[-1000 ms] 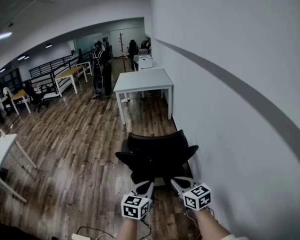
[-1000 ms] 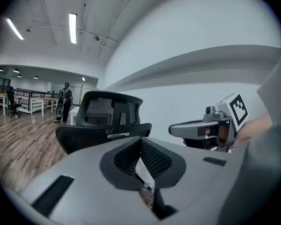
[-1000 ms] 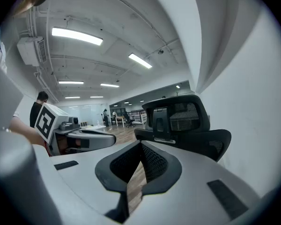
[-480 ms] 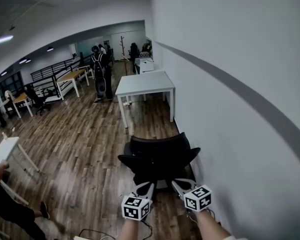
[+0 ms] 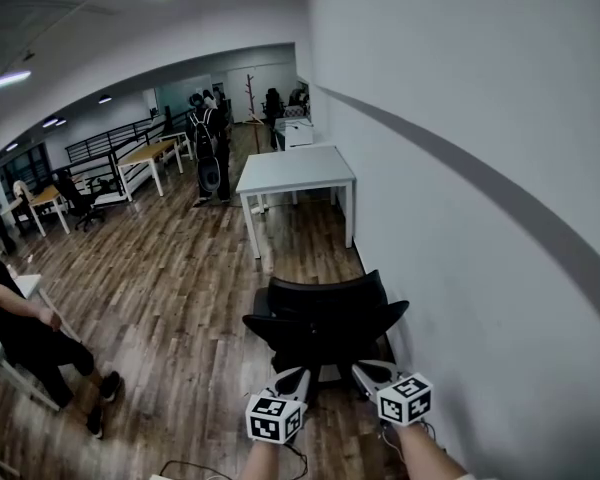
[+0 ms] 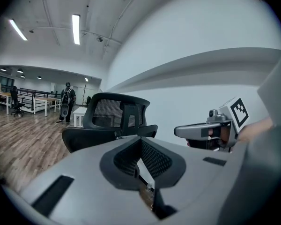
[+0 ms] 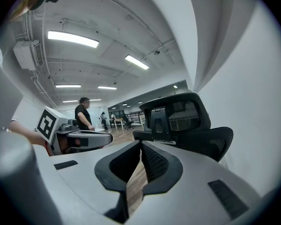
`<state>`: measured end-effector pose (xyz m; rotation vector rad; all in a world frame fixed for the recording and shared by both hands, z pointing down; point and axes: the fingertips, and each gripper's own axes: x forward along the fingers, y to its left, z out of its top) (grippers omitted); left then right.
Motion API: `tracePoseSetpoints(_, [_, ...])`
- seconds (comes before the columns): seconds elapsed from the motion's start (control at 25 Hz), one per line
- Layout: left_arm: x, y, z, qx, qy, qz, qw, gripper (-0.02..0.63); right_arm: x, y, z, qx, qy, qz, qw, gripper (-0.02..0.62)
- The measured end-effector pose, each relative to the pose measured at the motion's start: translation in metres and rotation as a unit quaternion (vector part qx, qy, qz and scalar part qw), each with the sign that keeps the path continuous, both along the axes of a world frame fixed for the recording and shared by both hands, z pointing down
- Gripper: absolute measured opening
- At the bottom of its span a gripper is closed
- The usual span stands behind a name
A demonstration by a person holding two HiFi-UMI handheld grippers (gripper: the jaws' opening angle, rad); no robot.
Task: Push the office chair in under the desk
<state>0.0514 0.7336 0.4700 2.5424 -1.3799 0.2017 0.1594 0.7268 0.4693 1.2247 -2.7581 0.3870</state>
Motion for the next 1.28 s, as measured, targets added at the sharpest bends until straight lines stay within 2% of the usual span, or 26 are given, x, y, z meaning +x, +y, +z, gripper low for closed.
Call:
tracePoseSetpoints(0.56, [-0.032,-0.038,0.016,-0.014,-0.001,0.020,0.9997,0.003,-0.008,-0.030,0.009,-0.003,0.003,0.038,0.999,0.035])
tracePoseSetpoints(0.88, [-0.041,-0.060,0.025,-0.022,-0.002,0.048,0.9986,0.003,-0.003,-0.050,0.018,-0.006,0.023,0.066,0.998,0.037])
tracePoseSetpoints(1.28, [-0.035,-0.088,0.030,-0.030,-0.025,0.063,0.9972,0.003,0.003,-0.073,0.019,-0.016,0.048,0.041,0.998,0.037])
